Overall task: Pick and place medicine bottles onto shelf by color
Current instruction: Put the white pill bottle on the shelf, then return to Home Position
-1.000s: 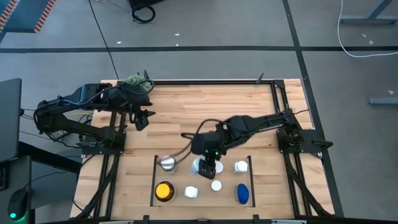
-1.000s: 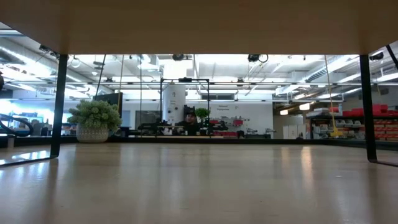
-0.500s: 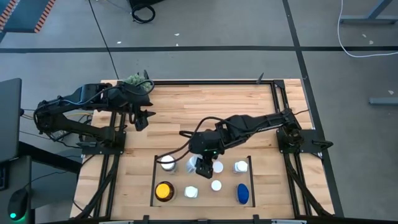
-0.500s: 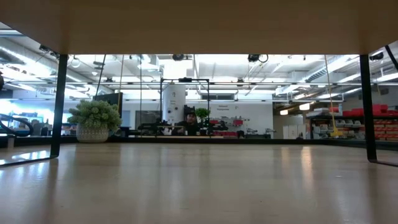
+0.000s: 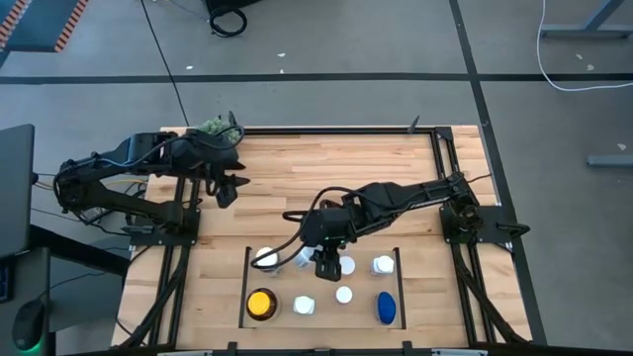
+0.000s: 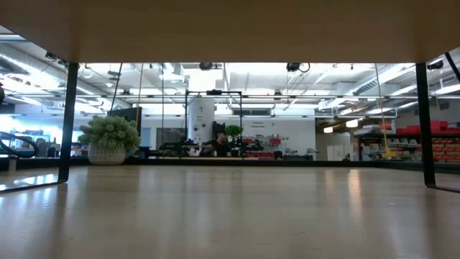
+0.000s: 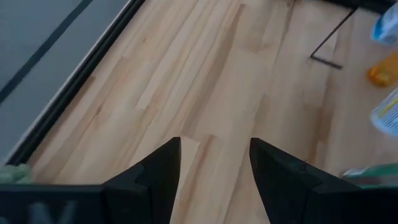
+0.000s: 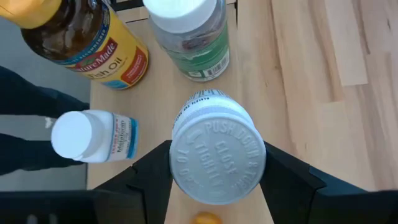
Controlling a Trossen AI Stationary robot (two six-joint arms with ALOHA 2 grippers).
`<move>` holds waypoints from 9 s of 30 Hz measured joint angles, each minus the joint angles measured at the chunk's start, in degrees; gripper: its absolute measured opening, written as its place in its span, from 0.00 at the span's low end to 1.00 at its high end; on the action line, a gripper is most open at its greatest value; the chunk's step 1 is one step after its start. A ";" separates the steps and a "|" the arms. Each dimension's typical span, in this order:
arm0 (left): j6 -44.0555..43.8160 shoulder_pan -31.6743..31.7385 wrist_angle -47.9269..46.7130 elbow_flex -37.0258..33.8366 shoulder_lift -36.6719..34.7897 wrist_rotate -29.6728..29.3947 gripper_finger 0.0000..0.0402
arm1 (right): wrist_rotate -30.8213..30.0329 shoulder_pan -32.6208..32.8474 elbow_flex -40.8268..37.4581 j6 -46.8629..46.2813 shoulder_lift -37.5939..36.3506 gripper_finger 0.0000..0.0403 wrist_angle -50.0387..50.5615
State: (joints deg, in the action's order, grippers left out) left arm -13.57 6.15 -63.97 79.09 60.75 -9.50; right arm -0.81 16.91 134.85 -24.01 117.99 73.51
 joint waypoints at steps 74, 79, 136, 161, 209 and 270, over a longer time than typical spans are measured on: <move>-3.60 -13.68 30.66 -0.02 7.43 12.35 0.43 | -1.70 2.04 -4.16 4.23 0.39 0.58 -7.30; -3.60 -13.68 30.58 -0.02 7.43 12.35 0.43 | -3.90 2.47 -4.16 6.54 0.39 0.58 -7.47; -2.18 -13.77 26.15 -0.02 7.41 12.37 0.44 | -5.10 3.10 -7.98 -0.24 1.77 0.81 -11.21; 0.11 -10.46 16.86 0.02 4.69 11.62 0.43 | -9.27 -2.25 0.15 -1.68 1.40 0.87 -6.14; -31.73 -6.69 49.14 -58.53 -56.43 -0.99 0.01 | 8.84 -24.22 -4.48 4.54 -4.58 0.01 -15.29; -22.03 -6.25 66.99 -78.47 -58.31 -4.69 0.01 | 12.13 -23.10 -134.42 16.71 -81.49 0.01 -88.23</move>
State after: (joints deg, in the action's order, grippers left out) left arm -35.60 -0.09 3.03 0.62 2.44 -14.18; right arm 11.32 -6.20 0.43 -7.29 36.50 -14.71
